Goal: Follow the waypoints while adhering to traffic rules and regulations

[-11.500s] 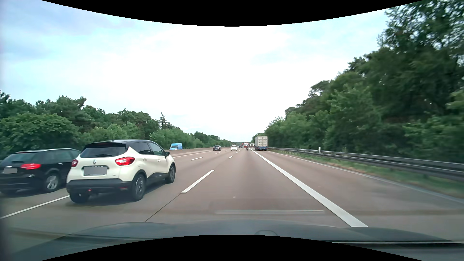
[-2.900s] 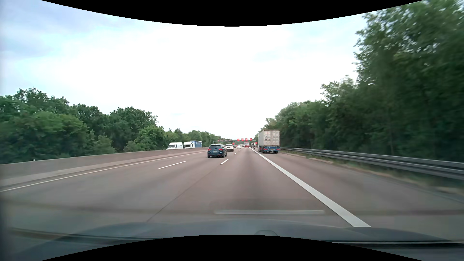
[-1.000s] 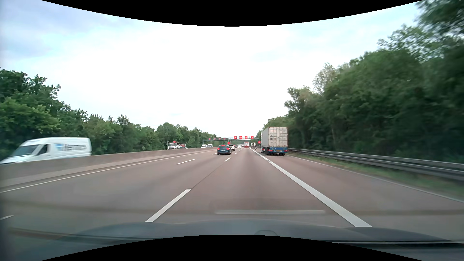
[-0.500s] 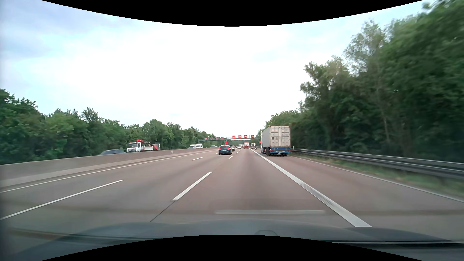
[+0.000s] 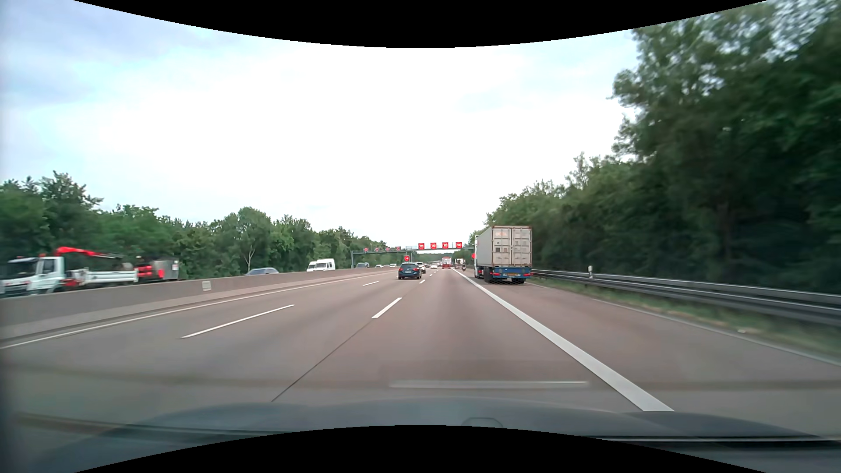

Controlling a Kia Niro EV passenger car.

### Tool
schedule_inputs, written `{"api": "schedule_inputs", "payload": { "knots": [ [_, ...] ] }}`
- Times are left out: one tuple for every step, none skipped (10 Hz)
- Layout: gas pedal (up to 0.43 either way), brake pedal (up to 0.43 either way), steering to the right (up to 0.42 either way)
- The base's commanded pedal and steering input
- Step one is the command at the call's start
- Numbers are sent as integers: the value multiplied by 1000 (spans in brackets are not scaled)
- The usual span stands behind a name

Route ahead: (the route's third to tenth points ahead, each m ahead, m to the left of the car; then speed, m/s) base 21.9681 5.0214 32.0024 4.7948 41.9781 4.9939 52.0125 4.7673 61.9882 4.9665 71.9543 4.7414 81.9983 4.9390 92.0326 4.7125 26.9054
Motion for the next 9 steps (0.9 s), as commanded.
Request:
{"api": "schedule_inputs", "payload": {
  "knots": [
    [177, 0, -4],
    [177, 0, -4],
    [177, 0, -4],
    [177, 0, -4],
    [177, 0, -4],
    [177, 0, -4],
    [177, 0, -4],
    [169, 0, -4],
    [169, 0, -4]
  ]
}}
